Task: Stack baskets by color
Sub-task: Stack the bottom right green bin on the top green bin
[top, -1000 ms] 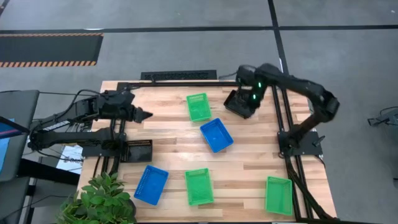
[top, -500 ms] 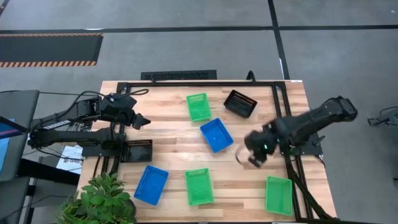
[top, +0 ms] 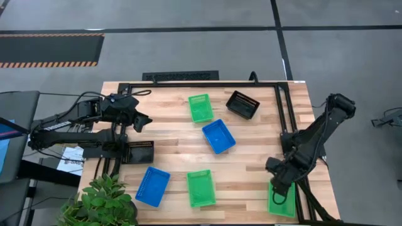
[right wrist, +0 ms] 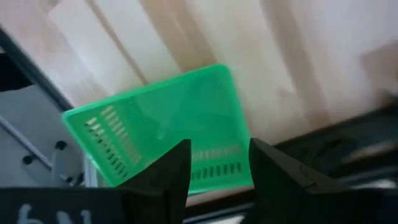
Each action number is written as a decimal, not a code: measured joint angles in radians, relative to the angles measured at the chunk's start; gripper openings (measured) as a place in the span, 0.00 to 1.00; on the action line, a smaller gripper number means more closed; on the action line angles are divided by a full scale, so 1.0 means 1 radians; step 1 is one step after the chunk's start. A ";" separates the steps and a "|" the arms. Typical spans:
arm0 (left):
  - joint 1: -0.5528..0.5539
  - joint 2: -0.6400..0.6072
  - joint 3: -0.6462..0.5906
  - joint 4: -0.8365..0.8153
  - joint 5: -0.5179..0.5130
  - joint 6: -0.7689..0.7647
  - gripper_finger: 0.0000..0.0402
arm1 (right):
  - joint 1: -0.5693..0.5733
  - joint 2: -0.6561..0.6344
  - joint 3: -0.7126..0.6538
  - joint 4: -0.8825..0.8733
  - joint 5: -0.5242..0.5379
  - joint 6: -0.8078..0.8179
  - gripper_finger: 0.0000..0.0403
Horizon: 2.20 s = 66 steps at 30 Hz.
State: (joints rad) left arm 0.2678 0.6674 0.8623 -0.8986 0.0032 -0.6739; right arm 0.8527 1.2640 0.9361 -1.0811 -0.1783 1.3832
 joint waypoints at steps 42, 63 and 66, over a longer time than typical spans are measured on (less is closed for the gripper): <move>0.000 0.000 0.000 -0.013 -0.001 -0.003 0.43 | -0.026 -0.001 -0.324 0.337 -0.004 -0.043 0.04; 0.000 0.000 0.000 -0.013 0.047 0.098 0.43 | -0.853 -0.058 0.140 0.150 0.097 -0.817 0.02; 0.000 0.000 0.000 -0.013 0.054 0.106 0.43 | -1.013 0.022 0.259 0.163 0.103 -0.965 0.03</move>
State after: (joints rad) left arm 0.2676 0.6674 0.8627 -0.9115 0.0570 -0.5683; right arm -0.1600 1.2855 1.1950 -0.9177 -0.0749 0.4187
